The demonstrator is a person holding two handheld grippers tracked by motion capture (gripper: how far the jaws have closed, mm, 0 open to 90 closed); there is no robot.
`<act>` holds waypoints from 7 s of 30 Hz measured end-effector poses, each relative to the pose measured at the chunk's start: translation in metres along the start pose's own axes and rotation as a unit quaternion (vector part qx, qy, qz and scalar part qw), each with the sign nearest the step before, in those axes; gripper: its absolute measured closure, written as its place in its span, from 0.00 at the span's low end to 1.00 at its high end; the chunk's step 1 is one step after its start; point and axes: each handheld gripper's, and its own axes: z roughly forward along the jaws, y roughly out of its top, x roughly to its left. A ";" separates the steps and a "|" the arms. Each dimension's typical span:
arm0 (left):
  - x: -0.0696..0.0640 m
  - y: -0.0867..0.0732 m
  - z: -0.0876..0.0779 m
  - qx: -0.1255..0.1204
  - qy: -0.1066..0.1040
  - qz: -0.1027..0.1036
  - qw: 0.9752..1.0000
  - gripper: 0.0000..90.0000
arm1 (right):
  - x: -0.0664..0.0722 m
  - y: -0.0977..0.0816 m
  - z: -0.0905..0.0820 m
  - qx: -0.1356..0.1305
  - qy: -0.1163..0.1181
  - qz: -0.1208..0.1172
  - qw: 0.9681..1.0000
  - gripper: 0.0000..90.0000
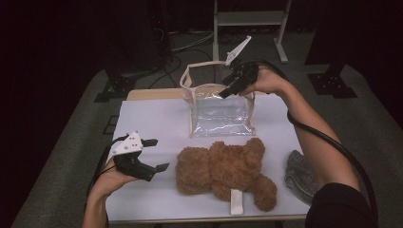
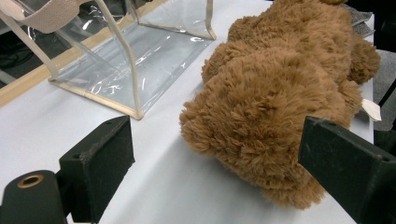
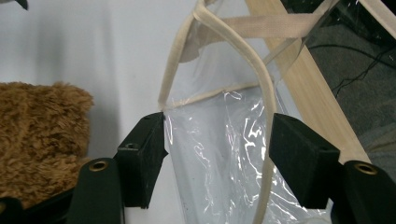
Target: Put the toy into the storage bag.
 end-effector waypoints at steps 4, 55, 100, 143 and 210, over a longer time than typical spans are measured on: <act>0.000 0.000 0.000 0.002 0.000 0.003 1.000 0.10 | -0.006 -0.001 0.003 0.007 -0.004 0.004 1.000 0.39; 0.001 -0.002 0.002 0.004 -0.003 0.002 1.000 0.10 | 0.010 -0.015 0.007 0.021 0.037 -0.032 0.999 0.97; -0.001 -0.002 0.002 0.005 -0.008 0.002 1.000 0.10 | 0.050 -0.031 0.003 0.026 0.061 -0.058 0.996 0.96; -0.005 0.000 -0.001 0.003 -0.008 0.009 1.000 0.10 | 0.063 -0.039 -0.025 -0.042 0.026 -0.010 0.999 0.67; -0.005 -0.005 -0.004 0.002 -0.004 -0.003 1.000 0.10 | 0.175 -0.043 0.048 -0.016 0.135 -0.091 0.986 0.45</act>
